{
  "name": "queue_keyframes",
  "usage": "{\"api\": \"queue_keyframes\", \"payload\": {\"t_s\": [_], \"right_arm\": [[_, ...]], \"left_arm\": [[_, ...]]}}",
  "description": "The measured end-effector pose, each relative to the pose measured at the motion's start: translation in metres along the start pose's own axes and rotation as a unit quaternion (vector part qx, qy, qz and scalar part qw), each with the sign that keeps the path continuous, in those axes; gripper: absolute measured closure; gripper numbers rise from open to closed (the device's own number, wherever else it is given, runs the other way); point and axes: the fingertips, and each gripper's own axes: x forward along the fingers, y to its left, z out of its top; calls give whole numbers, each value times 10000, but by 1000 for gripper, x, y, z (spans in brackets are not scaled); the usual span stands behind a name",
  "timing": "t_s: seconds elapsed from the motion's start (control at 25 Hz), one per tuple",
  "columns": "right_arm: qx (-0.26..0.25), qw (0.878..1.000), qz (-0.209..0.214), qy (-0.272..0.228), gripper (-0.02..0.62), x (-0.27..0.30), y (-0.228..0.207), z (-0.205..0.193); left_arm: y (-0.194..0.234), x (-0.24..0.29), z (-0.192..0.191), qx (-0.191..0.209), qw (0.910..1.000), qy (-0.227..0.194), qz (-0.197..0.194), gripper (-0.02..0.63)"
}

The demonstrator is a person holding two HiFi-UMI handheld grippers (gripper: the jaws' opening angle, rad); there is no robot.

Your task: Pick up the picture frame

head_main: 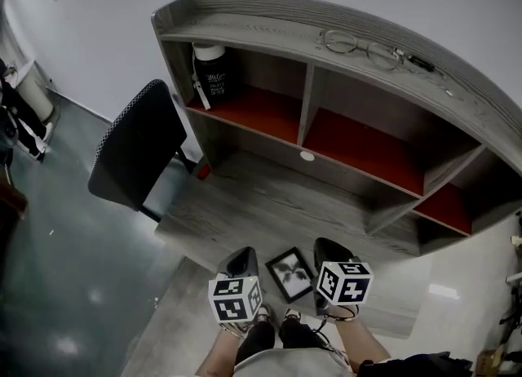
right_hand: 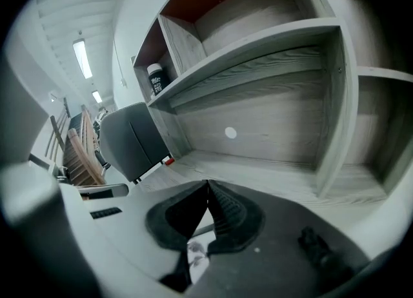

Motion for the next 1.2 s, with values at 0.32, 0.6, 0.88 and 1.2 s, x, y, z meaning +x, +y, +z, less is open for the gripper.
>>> {"api": "queue_keyframes", "payload": {"t_s": [0.32,0.6,0.88,1.2], "right_arm": [[-5,9992,110,377,563,12,6,-34],[32,9972,-33,743,563,16,-10,-67],[4,9943,-33,1069,563,21,-15,-97],[74,9908,-53,1350,563,24,-23,-128]], "left_arm": [[6,2,-34,-113,9994,315,79,592],[13,10,-68,-312,9976,608,129,592],[6,20,-97,-393,9954,873,41,592],[5,21,-134,-495,9914,1207,54,592]]}}
